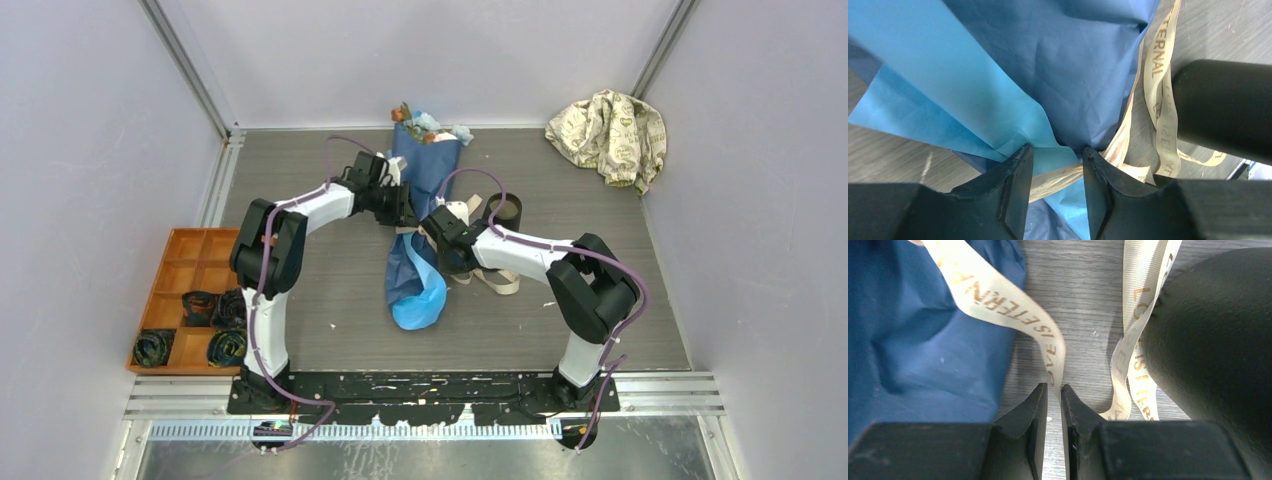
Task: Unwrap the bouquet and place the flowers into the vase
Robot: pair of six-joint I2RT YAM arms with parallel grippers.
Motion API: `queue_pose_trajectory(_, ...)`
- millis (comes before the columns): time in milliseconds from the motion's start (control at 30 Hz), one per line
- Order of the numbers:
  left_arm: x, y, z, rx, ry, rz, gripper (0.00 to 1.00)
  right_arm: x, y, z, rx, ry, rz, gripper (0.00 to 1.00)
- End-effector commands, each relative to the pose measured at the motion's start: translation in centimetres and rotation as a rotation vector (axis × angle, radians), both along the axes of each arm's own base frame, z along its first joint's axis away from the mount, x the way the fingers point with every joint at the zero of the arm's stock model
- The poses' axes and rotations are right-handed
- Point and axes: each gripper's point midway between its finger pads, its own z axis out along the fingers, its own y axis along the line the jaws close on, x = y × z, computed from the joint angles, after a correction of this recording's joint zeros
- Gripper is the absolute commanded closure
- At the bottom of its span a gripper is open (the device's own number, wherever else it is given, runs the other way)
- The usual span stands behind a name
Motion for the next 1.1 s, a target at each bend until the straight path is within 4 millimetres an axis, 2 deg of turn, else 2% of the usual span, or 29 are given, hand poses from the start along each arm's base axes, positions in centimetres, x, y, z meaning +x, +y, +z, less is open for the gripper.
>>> queue_pose_trajectory(0,-2.9,-1.2,0.0,-0.029,0.012,-0.086,0.59,0.9,0.5,1.6,0.032,-0.056,-0.022,0.78)
queue_pose_trajectory(167,-5.1,-1.3,0.1,-0.088,0.034,-0.100,0.70,1.5,0.1,1.8,-0.004,-0.072,-0.032,0.78)
queue_pose_trajectory(467,-7.6,-2.1,0.1,-0.204,0.074,-0.154,0.75,2.0,0.4,2.5,0.005,-0.084,-0.042,0.77)
queue_pose_trajectory(633,-8.1,-2.6,0.6,-0.253,0.082,-0.183,0.93,1.8,0.5,2.2,0.007,-0.074,-0.041,0.77)
queue_pose_trajectory(767,-8.8,-3.1,2.7,-0.326,0.045,-0.227,1.00,2.2,0.8,2.1,0.011,-0.077,-0.045,0.77)
queue_pose_trajectory(900,-9.8,-3.5,5.7,-0.397,-0.002,-0.275,1.00,2.7,1.1,1.7,-0.004,-0.077,-0.051,0.78)
queue_pose_trajectory(1067,-11.0,-3.4,7.4,-0.433,-0.017,-0.310,1.00,3.5,1.6,1.4,-0.004,-0.081,-0.061,0.78)
